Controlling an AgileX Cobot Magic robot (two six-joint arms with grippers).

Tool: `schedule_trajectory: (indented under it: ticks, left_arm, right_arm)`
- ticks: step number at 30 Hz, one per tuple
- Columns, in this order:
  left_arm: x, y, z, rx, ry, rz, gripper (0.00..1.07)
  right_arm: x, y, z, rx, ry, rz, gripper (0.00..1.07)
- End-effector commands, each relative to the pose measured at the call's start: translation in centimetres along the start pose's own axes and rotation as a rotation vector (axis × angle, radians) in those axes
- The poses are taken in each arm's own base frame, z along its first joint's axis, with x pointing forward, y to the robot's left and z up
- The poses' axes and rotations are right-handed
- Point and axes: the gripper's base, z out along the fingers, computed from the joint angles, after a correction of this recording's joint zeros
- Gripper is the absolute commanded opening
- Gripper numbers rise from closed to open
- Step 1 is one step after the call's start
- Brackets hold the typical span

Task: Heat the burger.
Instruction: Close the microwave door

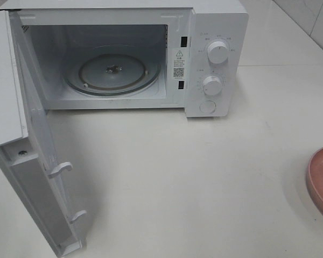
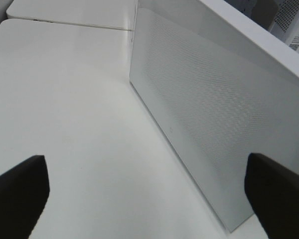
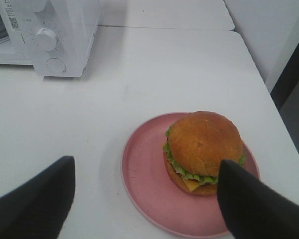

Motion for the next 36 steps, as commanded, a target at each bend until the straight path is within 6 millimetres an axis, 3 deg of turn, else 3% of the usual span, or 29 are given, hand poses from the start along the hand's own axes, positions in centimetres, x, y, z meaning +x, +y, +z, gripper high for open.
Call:
schedule_trajectory:
  ticks: [1, 5, 13, 16, 17, 18, 19, 20, 21, 22, 23, 24, 26, 36]
  left_arm:
    - [-1.1, -0.4, -1.0, 0.034, -0.119, -0.007, 1.0]
    - [-1.6, -0.4, -1.1, 0.03, -0.168, 0.023, 1.0]
    - [-2.7, -0.3, 0.8, 0.017, -0.072, 0.107, 0.99]
    - [-3.3, 0.0, 1.6, -0.009, -0.058, 0.115, 0.92]
    - [-3.5, 0.1, 1.8, -0.02, -0.052, 0.121, 0.86]
    - [-3.8, 0.3, 2.4, -0.036, -0.04, 0.129, 0.71]
    - [-3.8, 0.3, 2.4, -0.036, -0.04, 0.129, 0.71]
    - [-4.0, 0.4, 2.7, -0.041, -0.035, 0.132, 0.61]
    - [-4.3, 0.4, 3.0, -0.045, -0.035, 0.132, 0.41]
    - [-4.3, 0.4, 3.0, -0.045, -0.035, 0.132, 0.41]
    - [-4.5, 0.5, 3.3, -0.047, -0.038, 0.13, 0.2]
    - [-4.5, 0.5, 3.3, -0.047, -0.038, 0.13, 0.2]
    - [-4.7, 0.6, 4.0, -0.053, -0.058, 0.13, 0.0]
    - [-4.7, 1.2, 7.0, -0.075, -0.162, 0.121, 0.0]
  right_arm:
    - [0.1, 0.0, -0.3, 0.007, -0.037, -0.001, 0.76]
    - [0.1, 0.0, -0.3, 0.007, -0.037, -0.001, 0.76]
    - [0.1, 0.0, -0.3, 0.007, -0.037, -0.001, 0.76]
    - [0.1, 0.0, -0.3, 0.007, -0.037, -0.001, 0.76]
    - [0.1, 0.0, -0.3, 0.007, -0.037, -0.001, 0.76]
    - [0.1, 0.0, -0.3, 0.007, -0.037, -0.001, 0.76]
    - [0.1, 0.0, -0.3, 0.007, -0.037, -0.001, 0.76]
    - [0.1, 0.0, -0.3, 0.007, -0.037, -0.001, 0.76]
    - [0.1, 0.0, -0.3, 0.007, -0.037, -0.001, 0.76]
    - [0.1, 0.0, -0.3, 0.007, -0.037, -0.001, 0.76]
    - [0.1, 0.0, -0.3, 0.007, -0.037, -0.003, 0.76]
    - [0.1, 0.0, -0.3, 0.007, -0.037, -0.003, 0.76]
    - [0.1, 0.0, -0.3, 0.006, -0.037, -0.002, 0.76]
    - [0.1, 0.0, -0.3, 0.006, -0.037, -0.003, 0.76]
